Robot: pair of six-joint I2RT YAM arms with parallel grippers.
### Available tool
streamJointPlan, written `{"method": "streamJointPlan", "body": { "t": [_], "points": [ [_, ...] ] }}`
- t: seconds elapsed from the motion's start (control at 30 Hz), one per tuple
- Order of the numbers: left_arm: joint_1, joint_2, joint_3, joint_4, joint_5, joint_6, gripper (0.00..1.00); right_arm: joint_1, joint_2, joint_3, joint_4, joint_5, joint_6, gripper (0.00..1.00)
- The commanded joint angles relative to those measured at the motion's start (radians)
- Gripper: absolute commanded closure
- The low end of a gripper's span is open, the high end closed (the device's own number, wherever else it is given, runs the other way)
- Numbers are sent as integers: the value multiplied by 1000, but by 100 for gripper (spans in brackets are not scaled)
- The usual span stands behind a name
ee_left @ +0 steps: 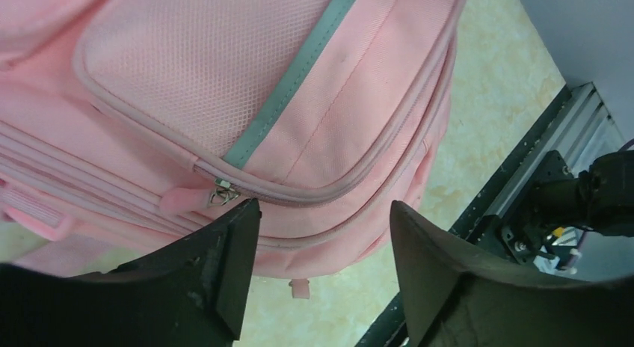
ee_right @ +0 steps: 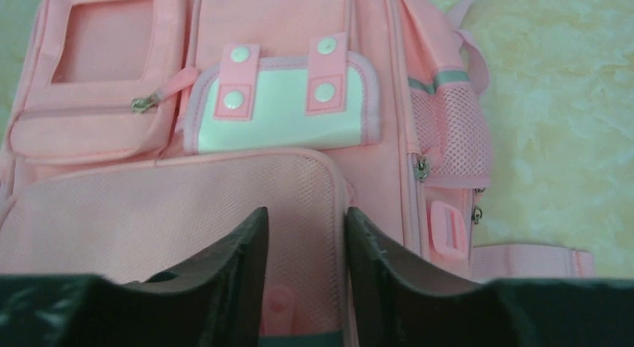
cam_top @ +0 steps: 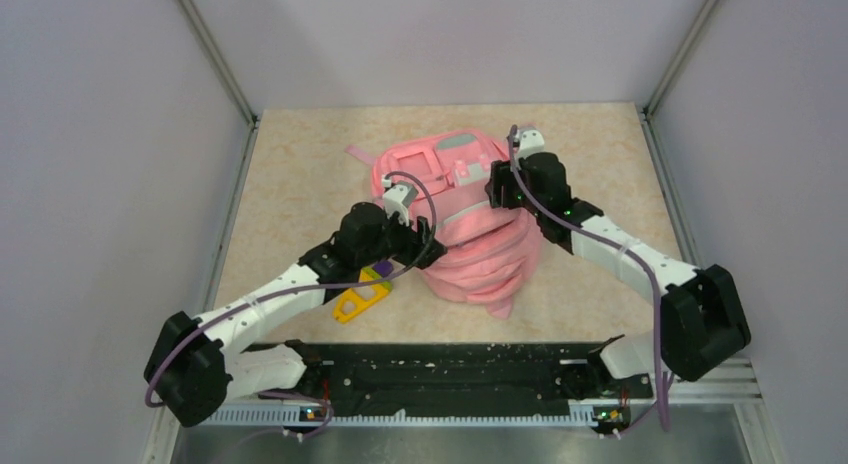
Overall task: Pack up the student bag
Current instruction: Adjust the student bag at the center of the board, then zip the student bag at the center of the board.
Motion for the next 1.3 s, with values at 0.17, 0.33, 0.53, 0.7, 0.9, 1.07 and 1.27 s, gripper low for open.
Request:
{"method": "streamJointPlan", "body": {
  "t": [0.17, 0.33, 0.53, 0.7, 0.9, 1.07, 1.27],
  "points": [
    [-4, -130, 26, -38, -112, 244, 22, 25, -332, -116, -113, -50, 82, 23],
    [10, -95, 18, -27, -40, 396, 19, 24, -432, -185, -152, -77, 116, 18],
    [20, -81, -19, 2, 3, 568, 18, 24, -515, -236, -163, -159, 193, 17],
    [54, -32, -40, 37, 35, 625, 18, 24, -533, -300, -134, -166, 283, 15],
    [65, 25, -16, 50, 0, 641, 27, 25, -537, -323, -120, -185, 311, 15],
    [69, 43, -8, 69, -36, 638, 39, 24, -547, -329, -126, -180, 311, 16],
    [69, 42, -12, 97, -57, 630, 42, 24, -546, -355, -119, -176, 320, 16]
  ]
}}
